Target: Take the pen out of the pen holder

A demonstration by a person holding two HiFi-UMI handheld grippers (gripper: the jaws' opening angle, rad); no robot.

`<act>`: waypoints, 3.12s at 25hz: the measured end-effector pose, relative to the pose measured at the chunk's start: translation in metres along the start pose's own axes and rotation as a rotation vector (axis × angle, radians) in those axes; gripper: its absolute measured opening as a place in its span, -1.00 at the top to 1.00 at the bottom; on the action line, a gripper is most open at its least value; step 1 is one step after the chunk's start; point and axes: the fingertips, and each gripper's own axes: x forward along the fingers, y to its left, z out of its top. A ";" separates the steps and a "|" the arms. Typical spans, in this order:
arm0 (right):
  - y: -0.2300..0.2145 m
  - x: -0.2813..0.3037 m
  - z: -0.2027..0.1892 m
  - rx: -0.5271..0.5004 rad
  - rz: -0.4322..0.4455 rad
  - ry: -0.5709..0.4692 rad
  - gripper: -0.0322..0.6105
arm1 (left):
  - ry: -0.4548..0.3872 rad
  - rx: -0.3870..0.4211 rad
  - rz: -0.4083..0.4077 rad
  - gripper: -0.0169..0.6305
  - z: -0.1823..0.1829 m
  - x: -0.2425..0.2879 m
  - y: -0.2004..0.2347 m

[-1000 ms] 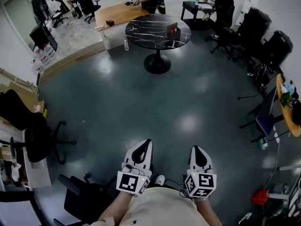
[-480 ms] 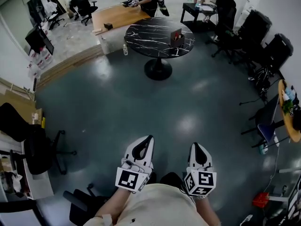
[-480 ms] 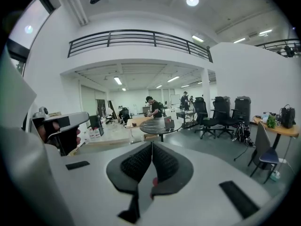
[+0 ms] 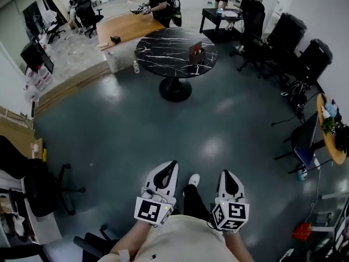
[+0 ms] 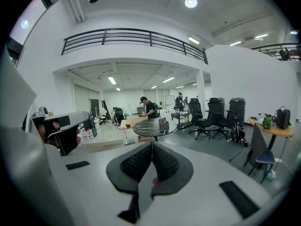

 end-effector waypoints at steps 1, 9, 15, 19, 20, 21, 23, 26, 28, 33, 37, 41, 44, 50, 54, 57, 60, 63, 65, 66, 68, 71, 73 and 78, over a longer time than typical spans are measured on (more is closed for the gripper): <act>-0.003 0.008 0.000 0.002 0.000 0.005 0.84 | 0.002 -0.001 0.002 0.92 -0.002 0.007 0.003; -0.017 0.091 0.026 -0.016 0.065 0.013 0.84 | 0.021 0.005 0.047 0.92 -0.008 0.075 0.036; -0.053 0.162 0.055 -0.017 0.095 0.009 0.84 | 0.040 0.023 0.109 0.92 -0.007 0.151 0.062; -0.077 0.206 0.083 -0.051 0.137 -0.010 0.84 | 0.033 0.039 0.135 0.92 0.002 0.205 0.064; -0.083 0.215 0.090 -0.051 0.150 -0.015 0.84 | 0.031 0.042 0.141 0.92 0.003 0.216 0.064; -0.088 0.223 0.096 -0.052 0.159 -0.020 0.84 | 0.030 0.043 0.147 0.92 0.003 0.226 0.064; -0.100 0.239 0.104 -0.051 0.164 -0.027 0.84 | 0.034 0.035 0.154 0.92 0.000 0.242 0.063; -0.116 0.256 0.113 -0.035 0.157 -0.026 0.84 | 0.049 0.014 0.157 0.92 -0.007 0.259 0.063; -0.124 0.262 0.117 -0.033 0.152 -0.022 0.84 | 0.056 0.015 0.159 0.92 -0.008 0.269 0.064; -0.137 0.280 0.128 -0.070 0.124 -0.029 0.84 | 0.050 0.033 0.140 0.92 -0.002 0.296 0.072; -0.134 0.303 0.135 -0.075 0.111 -0.024 0.84 | 0.050 0.029 0.130 0.92 -0.002 0.318 0.091; -0.132 0.338 0.139 -0.061 0.068 0.006 0.84 | 0.067 -0.005 0.085 0.92 -0.010 0.353 0.118; -0.123 0.376 0.147 -0.054 0.055 0.023 0.84 | 0.072 -0.015 0.054 0.92 -0.012 0.385 0.148; -0.104 0.455 0.179 -0.040 0.024 0.028 0.84 | 0.076 0.014 0.011 0.92 -0.001 0.443 0.219; -0.093 0.493 0.190 -0.023 -0.003 0.044 0.84 | 0.084 -0.005 -0.018 0.92 0.001 0.473 0.257; -0.084 0.516 0.201 -0.016 -0.027 0.041 0.84 | 0.080 -0.006 -0.049 0.92 0.006 0.493 0.280; -0.076 0.534 0.214 -0.026 -0.045 0.031 0.84 | 0.036 -0.030 -0.064 0.92 0.022 0.511 0.296; -0.072 0.548 0.225 -0.032 -0.061 0.021 0.84 | 0.018 -0.029 -0.082 0.92 0.032 0.523 0.308; -0.071 0.555 0.232 -0.030 -0.072 0.011 0.84 | 0.006 -0.039 -0.089 0.92 0.036 0.530 0.315; -0.071 0.559 0.235 -0.031 -0.074 0.006 0.84 | -0.006 -0.041 -0.089 0.92 0.040 0.534 0.318; -0.071 0.569 0.239 -0.036 -0.071 0.001 0.84 | -0.006 -0.023 -0.092 0.92 0.041 0.542 0.324; -0.073 0.587 0.239 -0.041 -0.060 0.006 0.84 | 0.003 -0.018 -0.074 0.92 0.034 0.551 0.335; -0.077 0.600 0.238 -0.039 -0.054 0.012 0.84 | 0.012 -0.029 -0.058 0.92 0.029 0.558 0.342; -0.084 0.638 0.246 -0.042 -0.018 0.031 0.84 | 0.043 -0.030 -0.019 0.92 0.022 0.580 0.359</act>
